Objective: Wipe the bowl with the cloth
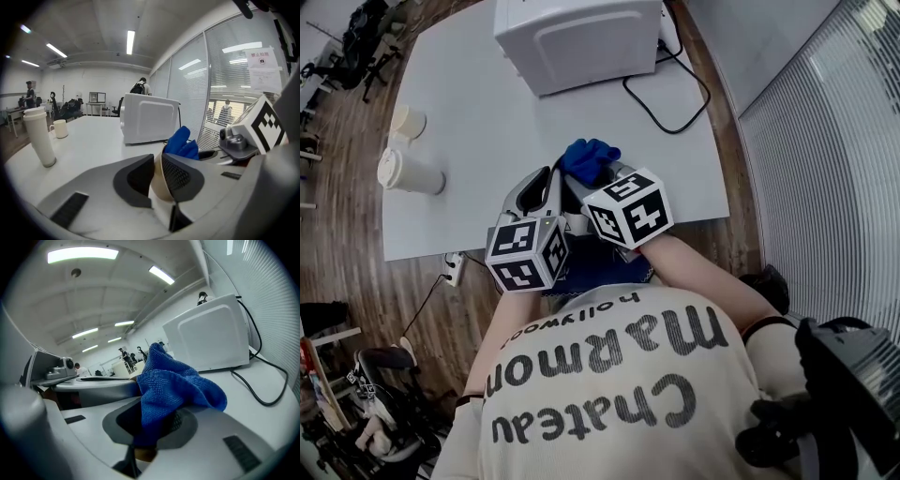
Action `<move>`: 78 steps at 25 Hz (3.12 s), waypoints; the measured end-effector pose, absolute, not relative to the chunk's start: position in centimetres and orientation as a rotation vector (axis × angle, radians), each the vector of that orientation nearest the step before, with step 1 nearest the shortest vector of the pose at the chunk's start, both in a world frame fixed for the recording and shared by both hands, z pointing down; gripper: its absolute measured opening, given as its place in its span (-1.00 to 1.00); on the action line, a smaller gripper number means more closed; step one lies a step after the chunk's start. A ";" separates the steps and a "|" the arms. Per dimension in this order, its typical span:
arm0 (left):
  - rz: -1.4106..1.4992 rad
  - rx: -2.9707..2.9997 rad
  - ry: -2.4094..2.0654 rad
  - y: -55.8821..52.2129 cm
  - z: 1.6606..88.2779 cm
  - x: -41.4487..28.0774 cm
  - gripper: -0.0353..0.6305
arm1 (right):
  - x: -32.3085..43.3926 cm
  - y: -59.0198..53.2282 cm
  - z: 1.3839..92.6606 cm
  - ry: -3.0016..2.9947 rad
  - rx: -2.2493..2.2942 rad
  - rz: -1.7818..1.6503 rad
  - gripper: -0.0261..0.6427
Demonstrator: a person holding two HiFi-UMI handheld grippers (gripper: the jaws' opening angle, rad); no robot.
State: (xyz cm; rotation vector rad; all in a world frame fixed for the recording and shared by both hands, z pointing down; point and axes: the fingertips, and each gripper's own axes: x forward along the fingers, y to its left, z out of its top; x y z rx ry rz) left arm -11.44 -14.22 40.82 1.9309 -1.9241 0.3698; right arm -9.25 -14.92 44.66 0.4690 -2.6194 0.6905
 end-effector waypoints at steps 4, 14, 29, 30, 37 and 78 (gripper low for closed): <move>0.345 1.864 -1.934 -13.7 42.0 -12.5 -0.69 | -9.4 -14.5 46.5 -2.541 0.451 0.617 -0.73; 0.376 1.848 -1.910 -13.2 43.2 -13.4 -0.67 | -8.0 -15.3 49.0 -2.399 0.523 0.436 -0.74; 0.325 1.820 -1.853 -13.8 43.6 -13.8 -0.69 | -8.9 -15.1 47.3 -2.507 0.457 0.729 -0.73; 0.314 1.815 -1.851 -13.8 43.6 -13.8 -0.70 | -9.3 -14.6 46.8 -2.533 0.405 0.769 -0.73; 0.312 1.820 -1.851 -14.0 43.3 -13.0 -0.71 | -10.3 -13.4 46.3 -2.567 0.302 0.626 -0.73; 0.307 1.733 -1.878 -11.6 45.2 -14.7 -0.71 | -7.7 -14.1 49.9 -2.380 0.435 0.236 -0.74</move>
